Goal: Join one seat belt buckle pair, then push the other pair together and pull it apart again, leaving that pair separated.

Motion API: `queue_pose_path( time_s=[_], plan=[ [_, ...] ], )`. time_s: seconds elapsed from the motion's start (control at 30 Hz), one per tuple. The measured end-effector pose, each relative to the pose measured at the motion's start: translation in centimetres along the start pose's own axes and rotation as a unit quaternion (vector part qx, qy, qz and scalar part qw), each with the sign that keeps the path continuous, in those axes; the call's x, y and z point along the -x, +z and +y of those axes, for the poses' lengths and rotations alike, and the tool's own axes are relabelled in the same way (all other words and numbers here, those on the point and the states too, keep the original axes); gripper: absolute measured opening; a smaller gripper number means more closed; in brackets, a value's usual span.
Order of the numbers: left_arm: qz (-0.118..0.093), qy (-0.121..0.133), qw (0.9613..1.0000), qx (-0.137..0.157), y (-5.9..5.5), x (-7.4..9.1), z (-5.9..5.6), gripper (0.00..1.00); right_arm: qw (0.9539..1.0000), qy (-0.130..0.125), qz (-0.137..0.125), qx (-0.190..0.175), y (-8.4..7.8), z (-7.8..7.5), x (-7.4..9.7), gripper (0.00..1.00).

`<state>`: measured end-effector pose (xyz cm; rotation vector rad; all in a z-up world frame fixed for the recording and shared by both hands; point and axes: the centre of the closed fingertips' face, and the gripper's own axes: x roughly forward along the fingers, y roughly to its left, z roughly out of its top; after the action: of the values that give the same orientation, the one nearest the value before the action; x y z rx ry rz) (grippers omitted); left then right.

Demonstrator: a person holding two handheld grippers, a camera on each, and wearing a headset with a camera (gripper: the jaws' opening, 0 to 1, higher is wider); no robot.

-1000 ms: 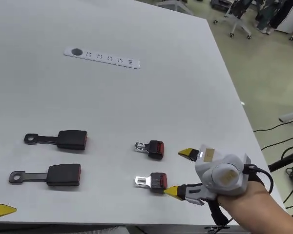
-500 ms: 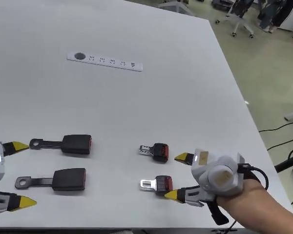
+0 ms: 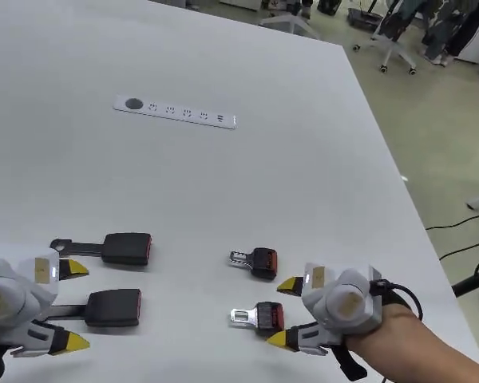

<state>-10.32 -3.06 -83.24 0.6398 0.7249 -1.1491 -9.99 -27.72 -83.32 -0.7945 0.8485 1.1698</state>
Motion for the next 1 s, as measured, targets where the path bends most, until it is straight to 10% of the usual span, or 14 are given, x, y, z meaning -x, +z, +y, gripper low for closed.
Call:
queue_pose_path(
  time_s=[1.0],
  plan=[
    [0.034, -0.062, 0.9966, -0.043, -1.3, -3.5, 0.0, 0.39, 0.9973, 0.049, 0.044, 0.033, -1.8, -0.2, -2.8, 0.34]
  ],
)
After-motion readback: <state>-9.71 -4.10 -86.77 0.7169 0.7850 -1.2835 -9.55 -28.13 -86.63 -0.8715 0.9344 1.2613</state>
